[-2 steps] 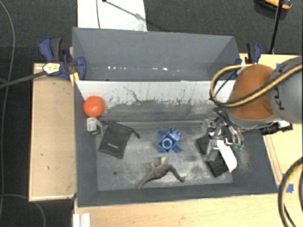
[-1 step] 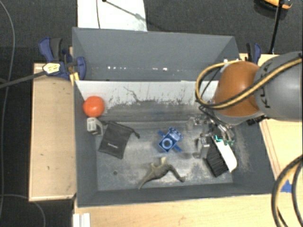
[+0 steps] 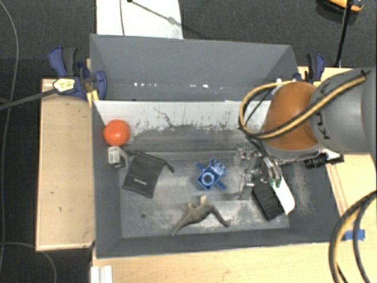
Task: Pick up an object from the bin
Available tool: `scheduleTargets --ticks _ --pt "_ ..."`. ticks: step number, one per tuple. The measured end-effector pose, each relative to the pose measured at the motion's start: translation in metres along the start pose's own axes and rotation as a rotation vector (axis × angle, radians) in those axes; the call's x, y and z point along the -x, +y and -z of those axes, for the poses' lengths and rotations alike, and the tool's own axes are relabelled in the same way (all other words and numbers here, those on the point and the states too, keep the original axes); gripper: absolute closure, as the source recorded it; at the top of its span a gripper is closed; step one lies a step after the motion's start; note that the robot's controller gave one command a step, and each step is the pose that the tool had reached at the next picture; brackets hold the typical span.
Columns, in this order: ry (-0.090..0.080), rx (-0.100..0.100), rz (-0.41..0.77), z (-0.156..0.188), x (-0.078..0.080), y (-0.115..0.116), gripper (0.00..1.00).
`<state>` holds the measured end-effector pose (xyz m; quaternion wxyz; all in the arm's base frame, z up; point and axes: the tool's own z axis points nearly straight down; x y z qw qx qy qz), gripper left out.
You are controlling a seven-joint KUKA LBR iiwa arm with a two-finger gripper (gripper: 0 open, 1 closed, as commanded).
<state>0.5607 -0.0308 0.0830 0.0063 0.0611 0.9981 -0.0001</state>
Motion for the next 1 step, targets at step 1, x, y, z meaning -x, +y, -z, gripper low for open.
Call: scheduleTargets --ticks 1 --pt "-0.002 0.000 -0.183 -0.0059 0.0070 0.0228 0.00"
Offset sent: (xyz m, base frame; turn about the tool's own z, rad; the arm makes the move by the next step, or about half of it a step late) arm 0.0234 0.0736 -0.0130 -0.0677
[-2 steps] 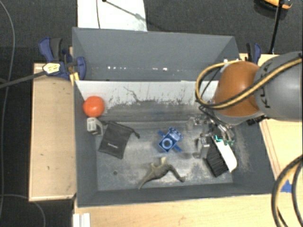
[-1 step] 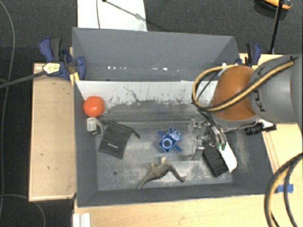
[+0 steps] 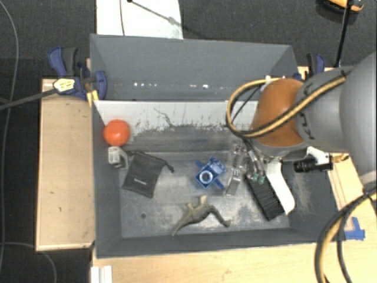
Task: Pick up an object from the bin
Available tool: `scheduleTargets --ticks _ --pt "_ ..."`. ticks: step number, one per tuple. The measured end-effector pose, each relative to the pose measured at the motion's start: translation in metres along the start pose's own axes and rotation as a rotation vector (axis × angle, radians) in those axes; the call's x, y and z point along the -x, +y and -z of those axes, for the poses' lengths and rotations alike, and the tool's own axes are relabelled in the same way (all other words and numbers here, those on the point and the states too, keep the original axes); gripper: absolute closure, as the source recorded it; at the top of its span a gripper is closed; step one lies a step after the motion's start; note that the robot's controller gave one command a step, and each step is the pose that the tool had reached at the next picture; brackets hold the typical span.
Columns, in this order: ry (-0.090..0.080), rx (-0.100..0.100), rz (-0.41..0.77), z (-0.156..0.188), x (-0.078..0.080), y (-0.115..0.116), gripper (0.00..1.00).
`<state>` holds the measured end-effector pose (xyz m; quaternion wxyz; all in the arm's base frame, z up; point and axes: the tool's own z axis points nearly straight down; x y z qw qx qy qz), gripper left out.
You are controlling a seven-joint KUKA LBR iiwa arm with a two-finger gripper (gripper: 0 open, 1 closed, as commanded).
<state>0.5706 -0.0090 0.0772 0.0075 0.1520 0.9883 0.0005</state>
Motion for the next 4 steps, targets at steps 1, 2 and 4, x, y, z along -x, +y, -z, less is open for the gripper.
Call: scheduleTargets --ticks 1,2,4 --pt "-0.004 0.000 0.235 -0.005 -0.001 0.042 0.00" --pt "-0.002 0.002 0.301 -0.005 -0.009 0.060 0.00" --pt "-0.013 0.007 0.119 -0.002 -0.067 0.133 1.00"
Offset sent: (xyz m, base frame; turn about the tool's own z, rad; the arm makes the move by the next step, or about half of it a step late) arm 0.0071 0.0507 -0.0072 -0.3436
